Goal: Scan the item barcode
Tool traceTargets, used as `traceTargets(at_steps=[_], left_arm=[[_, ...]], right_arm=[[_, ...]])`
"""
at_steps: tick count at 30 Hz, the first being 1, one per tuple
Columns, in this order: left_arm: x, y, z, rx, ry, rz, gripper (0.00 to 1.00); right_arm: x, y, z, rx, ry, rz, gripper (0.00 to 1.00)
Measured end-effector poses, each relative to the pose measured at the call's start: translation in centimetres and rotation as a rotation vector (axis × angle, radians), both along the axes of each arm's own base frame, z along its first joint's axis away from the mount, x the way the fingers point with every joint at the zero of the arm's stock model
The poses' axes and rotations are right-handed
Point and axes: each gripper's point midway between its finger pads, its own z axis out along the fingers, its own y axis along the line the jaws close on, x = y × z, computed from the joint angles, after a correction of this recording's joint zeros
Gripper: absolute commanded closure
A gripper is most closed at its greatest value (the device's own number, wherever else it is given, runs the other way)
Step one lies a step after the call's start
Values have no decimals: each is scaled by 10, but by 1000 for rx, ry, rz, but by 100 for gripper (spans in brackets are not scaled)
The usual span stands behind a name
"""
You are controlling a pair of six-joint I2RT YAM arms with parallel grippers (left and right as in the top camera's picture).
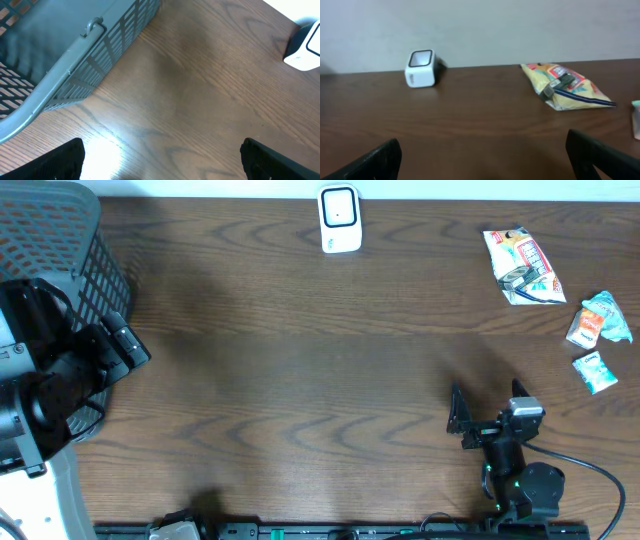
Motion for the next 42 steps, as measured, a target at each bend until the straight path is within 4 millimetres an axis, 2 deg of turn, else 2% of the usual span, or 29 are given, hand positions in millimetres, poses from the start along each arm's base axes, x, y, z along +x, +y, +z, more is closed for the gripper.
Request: traceTargets(at_steps=[42], left_arm=[[0, 0, 0, 0, 0, 0, 2]], right_arm=[[0, -5, -1, -80, -4, -25, 1]])
